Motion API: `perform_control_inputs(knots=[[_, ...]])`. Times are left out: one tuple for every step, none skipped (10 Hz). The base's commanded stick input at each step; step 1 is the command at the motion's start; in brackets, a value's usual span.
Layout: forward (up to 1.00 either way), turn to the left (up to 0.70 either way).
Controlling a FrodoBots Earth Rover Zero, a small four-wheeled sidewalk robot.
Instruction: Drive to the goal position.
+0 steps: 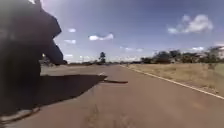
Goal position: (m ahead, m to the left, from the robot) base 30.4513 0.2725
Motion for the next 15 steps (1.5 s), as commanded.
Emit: perform_control_inputs(knots=[[0.85,0.0],[0.85,0.0],[0.85,0.0],[0.85,0.0],[0.85,0.0],[0.85,0.0],[0.85,0.0],[0.85,0.0],[0.85,0.0],[0.85,0.0],[0.85,0.0],[0.85,0.0],[0.85,0.0],[0.85,0.0],[0.85,0.0]])
